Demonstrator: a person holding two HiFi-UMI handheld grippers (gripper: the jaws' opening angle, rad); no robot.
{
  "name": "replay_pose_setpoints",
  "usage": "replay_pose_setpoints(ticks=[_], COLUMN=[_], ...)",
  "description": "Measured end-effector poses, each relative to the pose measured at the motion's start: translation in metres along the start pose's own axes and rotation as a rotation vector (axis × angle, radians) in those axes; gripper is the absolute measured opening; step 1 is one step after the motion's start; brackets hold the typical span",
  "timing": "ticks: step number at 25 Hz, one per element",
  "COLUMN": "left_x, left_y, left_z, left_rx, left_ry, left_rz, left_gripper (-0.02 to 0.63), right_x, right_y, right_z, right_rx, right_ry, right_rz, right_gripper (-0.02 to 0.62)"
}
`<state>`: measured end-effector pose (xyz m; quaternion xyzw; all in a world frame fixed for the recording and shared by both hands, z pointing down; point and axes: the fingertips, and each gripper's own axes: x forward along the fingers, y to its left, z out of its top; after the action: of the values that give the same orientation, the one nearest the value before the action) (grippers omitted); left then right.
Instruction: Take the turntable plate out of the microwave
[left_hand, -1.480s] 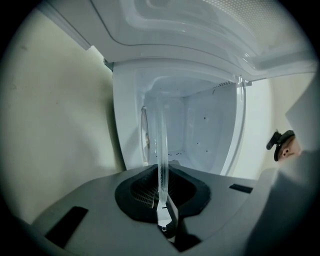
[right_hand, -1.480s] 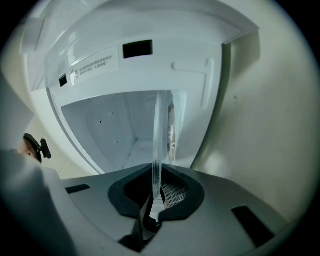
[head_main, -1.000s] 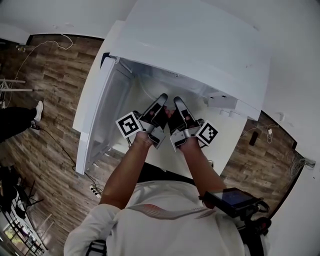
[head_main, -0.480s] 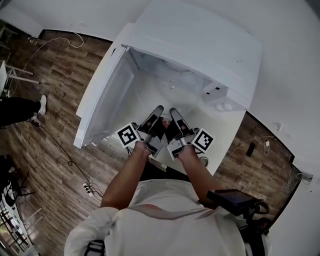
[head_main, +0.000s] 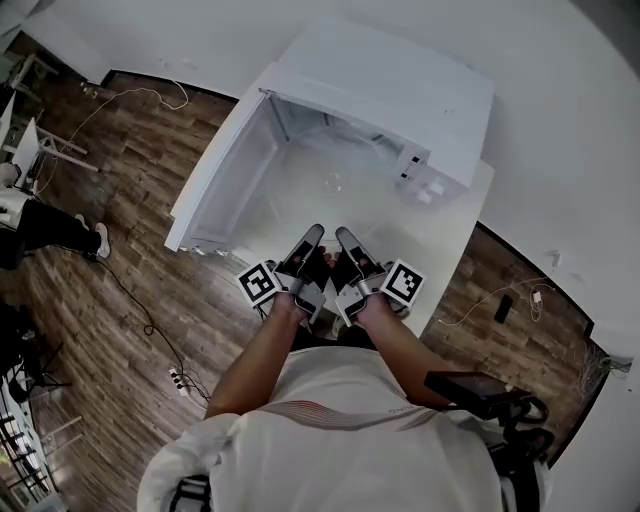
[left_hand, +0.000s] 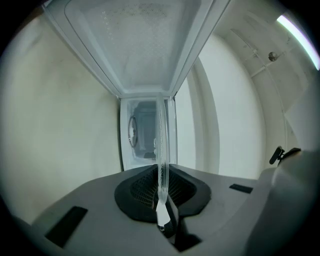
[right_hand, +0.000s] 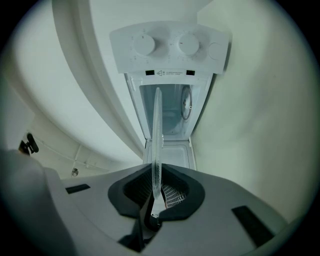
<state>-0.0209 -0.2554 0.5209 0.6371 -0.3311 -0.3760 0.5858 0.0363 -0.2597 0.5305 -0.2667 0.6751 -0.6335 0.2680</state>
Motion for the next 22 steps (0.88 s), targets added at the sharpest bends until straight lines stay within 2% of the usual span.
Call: replay_pose_setpoints(ticks=[8,17,22], left_x=[-0.026,-0.02,-0.088], left_y=[-0.035,-0.06,-0.077], left_z=[-0.014,-0.019,-0.025], left_rx=[-0.013,0.003,0.006], left_ry=[0.044,0.127,0.179], left_rz=[-0.029,-0.025,-0.063], left_gripper=[0.04,0.04,0.041], right_x=[-0.023,-0.031,-0.055], right_y=[0.036,0.057,0.074], right_z=[-0.023,-0.022,-0.088], right_rx=[-0.032,-0.012,-0.047], right_ry=[-0.038,-0.12,-0.17], right_rz=[0.004,0.006,0.028], right_gripper=[0.035,0.035,0.035])
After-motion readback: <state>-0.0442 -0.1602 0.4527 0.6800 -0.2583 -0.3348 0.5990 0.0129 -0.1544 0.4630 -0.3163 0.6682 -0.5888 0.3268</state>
